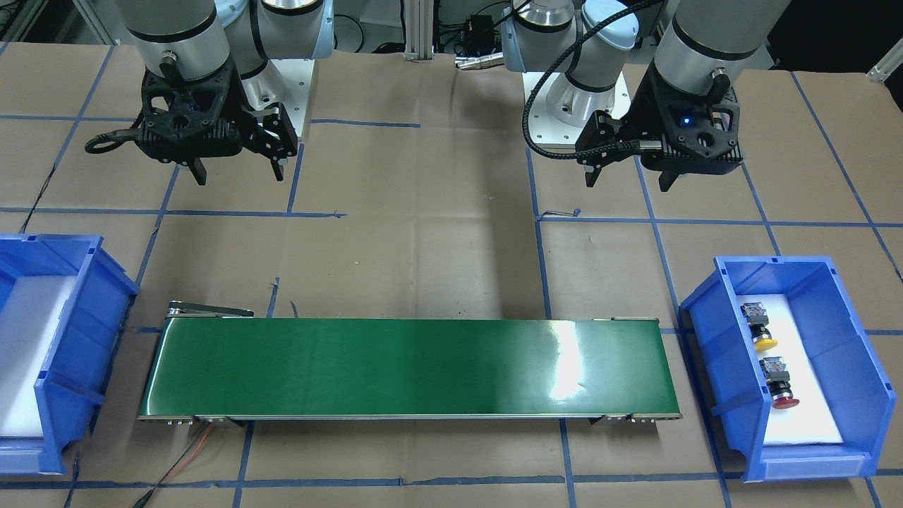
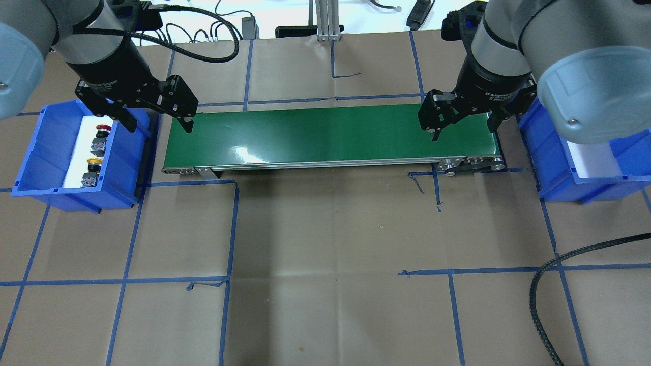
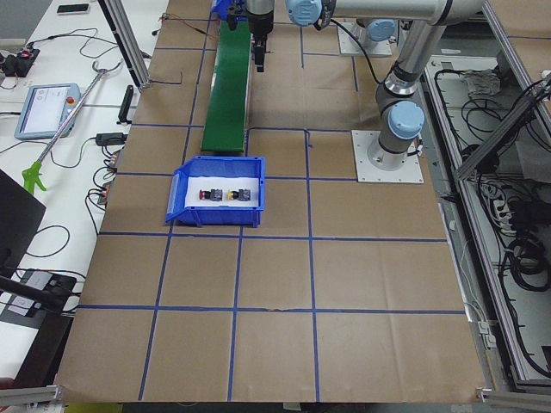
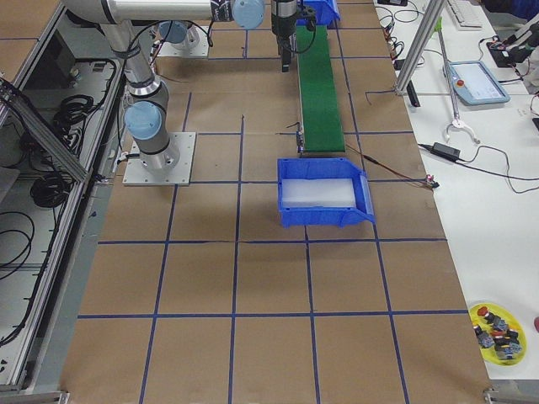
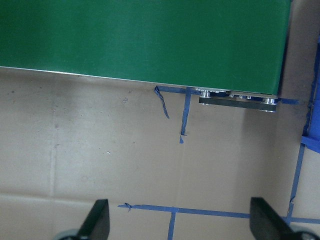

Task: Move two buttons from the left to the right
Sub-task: 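Move the left gripper over the blue bin holding the buttons, then lower the left gripper and grasp the yellow-capped button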

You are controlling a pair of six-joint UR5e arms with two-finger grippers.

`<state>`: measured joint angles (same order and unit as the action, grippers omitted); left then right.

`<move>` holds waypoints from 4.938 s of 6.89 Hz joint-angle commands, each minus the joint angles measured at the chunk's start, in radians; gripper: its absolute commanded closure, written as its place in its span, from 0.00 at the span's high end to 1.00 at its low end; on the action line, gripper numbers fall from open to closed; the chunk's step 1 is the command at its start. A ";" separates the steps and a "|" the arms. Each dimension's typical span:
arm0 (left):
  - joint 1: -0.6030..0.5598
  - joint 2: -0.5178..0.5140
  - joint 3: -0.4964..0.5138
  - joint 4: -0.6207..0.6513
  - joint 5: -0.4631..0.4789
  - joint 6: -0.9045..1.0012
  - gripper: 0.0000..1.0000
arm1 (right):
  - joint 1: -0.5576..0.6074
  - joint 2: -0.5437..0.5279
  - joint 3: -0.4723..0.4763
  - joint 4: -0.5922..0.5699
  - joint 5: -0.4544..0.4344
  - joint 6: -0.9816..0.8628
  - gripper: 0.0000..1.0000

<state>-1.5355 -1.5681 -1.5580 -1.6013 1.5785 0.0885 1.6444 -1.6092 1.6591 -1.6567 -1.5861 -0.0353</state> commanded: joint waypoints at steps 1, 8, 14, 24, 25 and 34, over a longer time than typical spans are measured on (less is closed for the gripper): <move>0.000 -0.001 -0.001 0.000 0.000 -0.003 1.00 | 0.000 0.000 -0.004 0.000 0.000 0.000 1.00; 0.050 0.010 -0.005 0.000 0.003 0.046 1.00 | 0.000 0.000 -0.005 0.000 0.000 0.000 1.00; 0.519 -0.073 -0.030 0.129 -0.006 0.446 1.00 | 0.000 -0.003 0.002 0.000 -0.002 0.000 1.00; 0.581 -0.332 -0.312 0.712 -0.020 0.530 0.99 | 0.000 0.000 -0.005 0.000 -0.002 0.000 1.00; 0.581 -0.354 -0.341 0.765 -0.021 0.530 0.99 | 0.000 0.000 -0.005 0.000 -0.002 0.000 1.00; 0.577 -0.310 -0.276 0.728 -0.038 0.527 0.08 | 0.000 -0.003 -0.005 0.002 0.000 0.000 1.00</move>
<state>-0.9569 -1.9138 -1.8764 -0.8173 1.5520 0.6121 1.6444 -1.6122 1.6572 -1.6557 -1.5873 -0.0353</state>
